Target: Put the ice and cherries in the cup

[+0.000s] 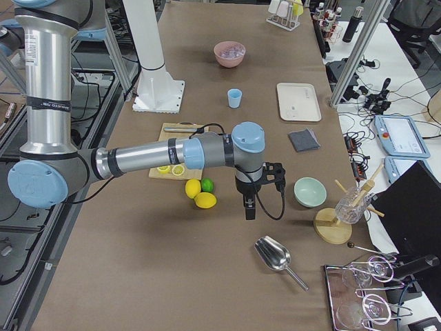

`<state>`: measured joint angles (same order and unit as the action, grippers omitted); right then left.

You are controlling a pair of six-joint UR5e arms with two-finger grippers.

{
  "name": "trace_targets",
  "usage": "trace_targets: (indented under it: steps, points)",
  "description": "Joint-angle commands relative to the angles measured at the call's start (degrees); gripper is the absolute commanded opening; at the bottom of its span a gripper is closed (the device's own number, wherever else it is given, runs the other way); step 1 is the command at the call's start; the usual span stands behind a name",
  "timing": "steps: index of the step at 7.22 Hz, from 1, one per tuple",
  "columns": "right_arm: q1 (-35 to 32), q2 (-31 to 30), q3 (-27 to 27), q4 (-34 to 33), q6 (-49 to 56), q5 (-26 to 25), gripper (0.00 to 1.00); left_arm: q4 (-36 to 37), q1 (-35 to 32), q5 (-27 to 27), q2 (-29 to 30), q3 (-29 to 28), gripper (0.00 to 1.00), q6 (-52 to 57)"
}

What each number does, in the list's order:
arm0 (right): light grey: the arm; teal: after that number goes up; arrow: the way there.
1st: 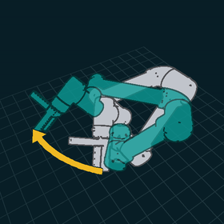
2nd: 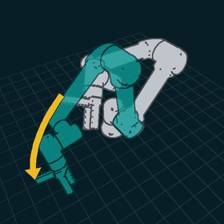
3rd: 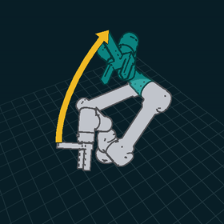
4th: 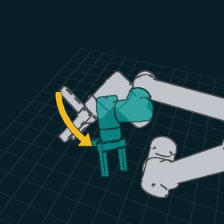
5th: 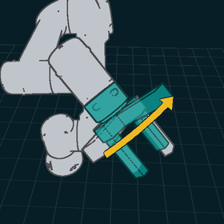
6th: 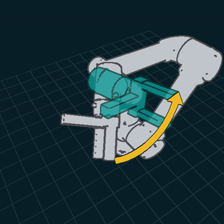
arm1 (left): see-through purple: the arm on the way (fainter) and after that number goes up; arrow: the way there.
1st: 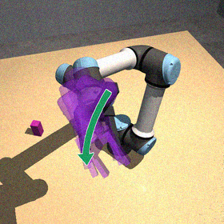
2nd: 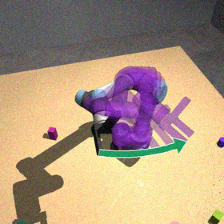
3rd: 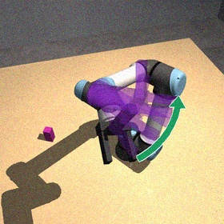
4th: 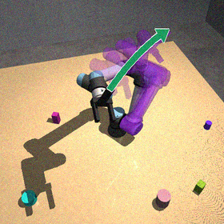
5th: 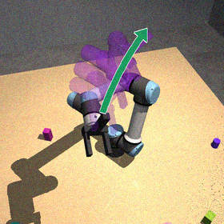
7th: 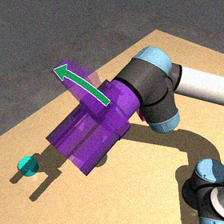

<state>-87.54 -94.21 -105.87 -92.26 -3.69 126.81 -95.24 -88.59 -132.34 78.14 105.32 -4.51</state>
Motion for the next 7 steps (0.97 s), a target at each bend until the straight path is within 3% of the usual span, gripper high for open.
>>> trace_targets:
  steps: [1,3,4,6,7]
  points:
    - [-0.1,0.2,-1.2,0.5,0.3,-0.1,1.00,-6.4,0.0,0.2,2.2,-0.6,0.99,-0.1]
    - [-0.1,0.4,-4.1,0.5,0.0,0.0,1.00,-21.4,0.0,0.4,3.9,-2.0,0.99,-0.3]
    - [0.0,0.3,-4.3,0.4,-0.4,0.2,1.00,-25.0,0.2,0.1,4.0,-1.8,0.99,-3.8]
    - [0.1,0.4,-4.4,0.5,-0.4,1.2,1.00,-26.8,11.4,0.2,8.3,-1.3,0.98,-14.7]
    - [0.3,0.4,-4.4,0.5,-0.4,2.7,1.00,-32.3,16.4,0.8,8.7,-1.0,0.98,-25.2]
